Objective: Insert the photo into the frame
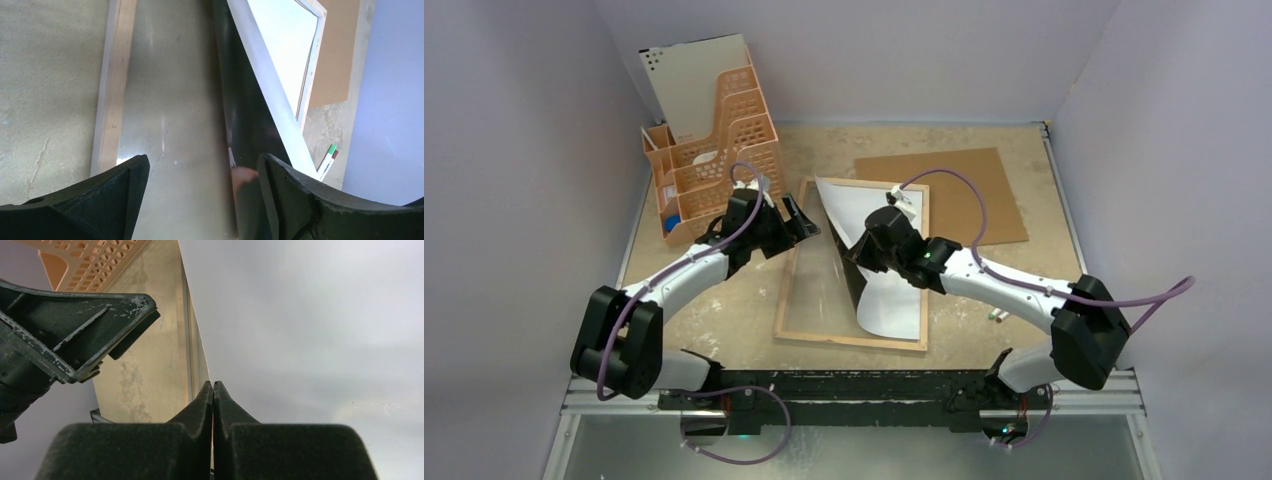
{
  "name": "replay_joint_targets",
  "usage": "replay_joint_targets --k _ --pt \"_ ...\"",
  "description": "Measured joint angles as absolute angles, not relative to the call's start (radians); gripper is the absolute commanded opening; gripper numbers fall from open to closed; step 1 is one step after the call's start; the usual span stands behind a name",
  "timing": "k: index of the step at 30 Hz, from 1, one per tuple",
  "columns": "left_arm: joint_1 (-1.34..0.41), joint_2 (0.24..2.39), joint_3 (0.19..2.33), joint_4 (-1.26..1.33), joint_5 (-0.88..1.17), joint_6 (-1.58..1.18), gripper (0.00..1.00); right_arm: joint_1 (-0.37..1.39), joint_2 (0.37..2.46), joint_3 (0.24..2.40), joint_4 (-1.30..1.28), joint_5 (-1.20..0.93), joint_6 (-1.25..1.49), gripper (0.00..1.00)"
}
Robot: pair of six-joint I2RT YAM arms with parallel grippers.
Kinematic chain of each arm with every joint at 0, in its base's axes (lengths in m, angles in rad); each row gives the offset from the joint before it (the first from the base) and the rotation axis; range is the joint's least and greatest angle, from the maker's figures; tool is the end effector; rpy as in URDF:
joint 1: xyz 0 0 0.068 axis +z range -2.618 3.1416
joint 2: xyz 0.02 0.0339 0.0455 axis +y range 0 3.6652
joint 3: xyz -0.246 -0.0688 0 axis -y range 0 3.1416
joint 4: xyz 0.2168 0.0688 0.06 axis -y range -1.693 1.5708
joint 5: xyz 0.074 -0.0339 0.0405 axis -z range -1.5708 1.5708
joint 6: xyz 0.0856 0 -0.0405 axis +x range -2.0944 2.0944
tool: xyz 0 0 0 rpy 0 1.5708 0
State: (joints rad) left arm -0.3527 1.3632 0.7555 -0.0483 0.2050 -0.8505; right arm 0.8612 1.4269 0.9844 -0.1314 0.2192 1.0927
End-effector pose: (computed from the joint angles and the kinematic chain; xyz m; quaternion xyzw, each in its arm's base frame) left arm 0.2817 -0.1223 0.1834 -0.1761 0.8761 -0.3243 0.3102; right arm 0.2348 0.2448 0.2328 0.1528 0.8612 0.3401 0.3455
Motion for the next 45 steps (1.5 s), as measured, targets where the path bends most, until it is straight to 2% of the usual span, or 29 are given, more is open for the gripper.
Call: replay_joint_targets --k 2,7,11,20,25,31,35,40,45 --pt "-0.353 1.363 0.756 -0.047 0.215 -0.850 0.83 0.863 1.426 0.977 -0.129 0.228 1.105 0.04" --pt "-0.353 1.363 0.756 -0.046 0.225 -0.850 0.83 0.863 1.426 0.973 -0.137 0.244 1.117 0.38" --pt "-0.353 1.363 0.762 -0.057 0.215 -0.845 0.83 0.863 1.426 0.960 -0.125 0.238 1.114 0.59" --pt "-0.352 1.346 0.794 -0.182 -0.002 -0.773 0.83 0.863 1.426 0.936 -0.016 0.109 1.015 0.77" --pt "-0.352 1.317 0.794 -0.225 -0.082 -0.762 0.82 0.863 1.410 0.915 0.083 0.033 0.962 0.83" --pt "-0.349 1.257 0.791 -0.268 -0.186 -0.756 0.82 0.855 1.330 0.891 0.121 0.017 0.932 0.81" --pt "-0.349 1.242 0.781 -0.260 -0.181 -0.747 0.80 0.817 1.320 0.891 0.096 0.044 0.931 0.79" --pt "-0.349 1.264 0.725 -0.239 -0.130 -0.744 0.80 0.700 1.309 0.872 -0.016 0.110 0.929 0.80" --pt "-0.349 1.278 0.687 -0.245 -0.100 -0.744 0.80 0.504 1.181 0.781 -0.135 0.193 0.905 0.84"
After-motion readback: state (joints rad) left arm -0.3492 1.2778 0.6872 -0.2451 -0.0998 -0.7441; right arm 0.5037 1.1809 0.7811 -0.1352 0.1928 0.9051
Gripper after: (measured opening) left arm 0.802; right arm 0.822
